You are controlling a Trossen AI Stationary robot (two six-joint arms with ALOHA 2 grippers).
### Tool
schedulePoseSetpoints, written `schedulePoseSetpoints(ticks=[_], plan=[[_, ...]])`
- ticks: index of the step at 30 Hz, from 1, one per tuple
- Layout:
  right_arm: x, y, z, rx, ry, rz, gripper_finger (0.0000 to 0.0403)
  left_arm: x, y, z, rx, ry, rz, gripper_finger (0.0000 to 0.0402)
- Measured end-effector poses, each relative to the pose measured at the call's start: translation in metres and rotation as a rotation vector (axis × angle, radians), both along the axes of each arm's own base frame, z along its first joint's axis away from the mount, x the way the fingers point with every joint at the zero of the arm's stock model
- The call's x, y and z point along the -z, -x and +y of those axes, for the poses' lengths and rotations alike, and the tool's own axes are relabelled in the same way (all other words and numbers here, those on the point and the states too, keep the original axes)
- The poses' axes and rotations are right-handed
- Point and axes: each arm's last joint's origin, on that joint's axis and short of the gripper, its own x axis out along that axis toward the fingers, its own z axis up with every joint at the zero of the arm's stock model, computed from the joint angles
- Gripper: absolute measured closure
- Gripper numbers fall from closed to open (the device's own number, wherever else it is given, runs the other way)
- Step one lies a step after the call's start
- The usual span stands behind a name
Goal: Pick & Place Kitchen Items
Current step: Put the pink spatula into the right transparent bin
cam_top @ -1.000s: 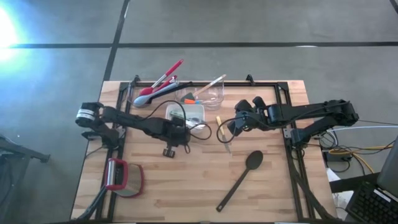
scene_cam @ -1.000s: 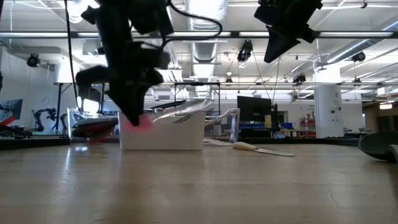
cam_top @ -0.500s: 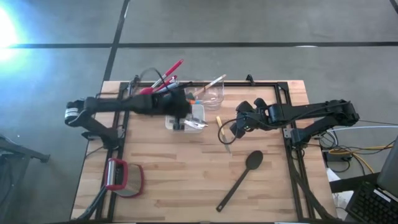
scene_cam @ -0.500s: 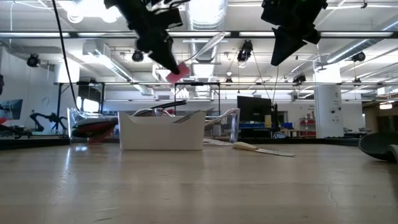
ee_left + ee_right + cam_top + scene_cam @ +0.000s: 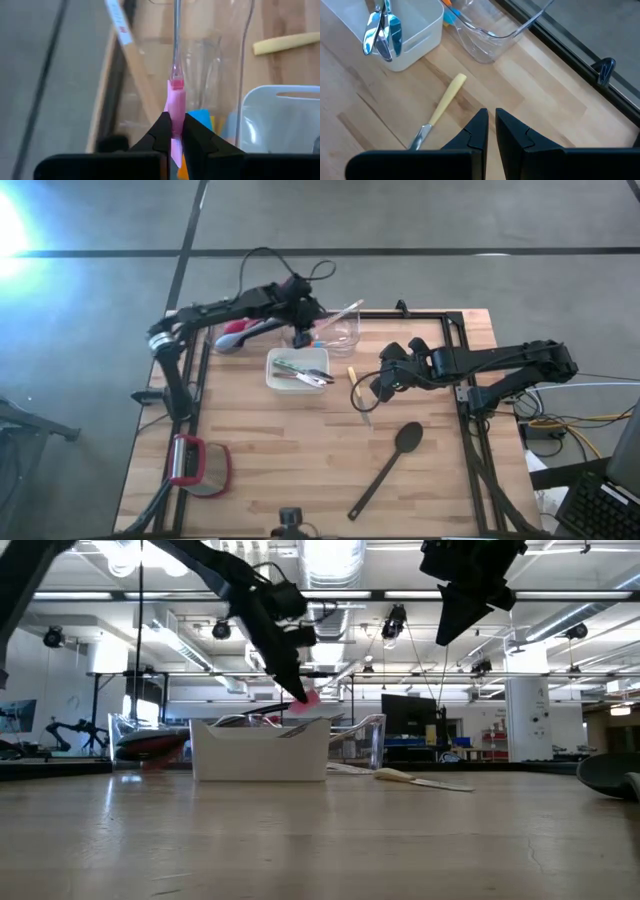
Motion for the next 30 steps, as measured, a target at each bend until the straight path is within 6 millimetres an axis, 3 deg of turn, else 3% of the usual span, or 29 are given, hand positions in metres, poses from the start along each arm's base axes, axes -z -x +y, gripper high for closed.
schedulePoseSetpoints(ticks=[6,15,24,30], plan=[[0.0,0.001,0.0,0.0,0.001,0.01,0.0374,0.023,-0.021,0.013,-0.033,0.104,0.104,0.0376],[0.001,0.002,0.0,0.006,-0.001,0.023,0.0374,0.059,-0.026,0.019,-0.064,0.206,0.237,0.0376],[0.0,0.003,0.0,0.009,-0.003,0.015,0.0374,0.069,-0.027,0.023,-0.037,0.195,0.261,0.0375],[0.0,0.003,0.0,0.014,-0.006,0.011,0.0374,0.069,-0.026,0.025,-0.059,0.12,0.306,0.0279]])
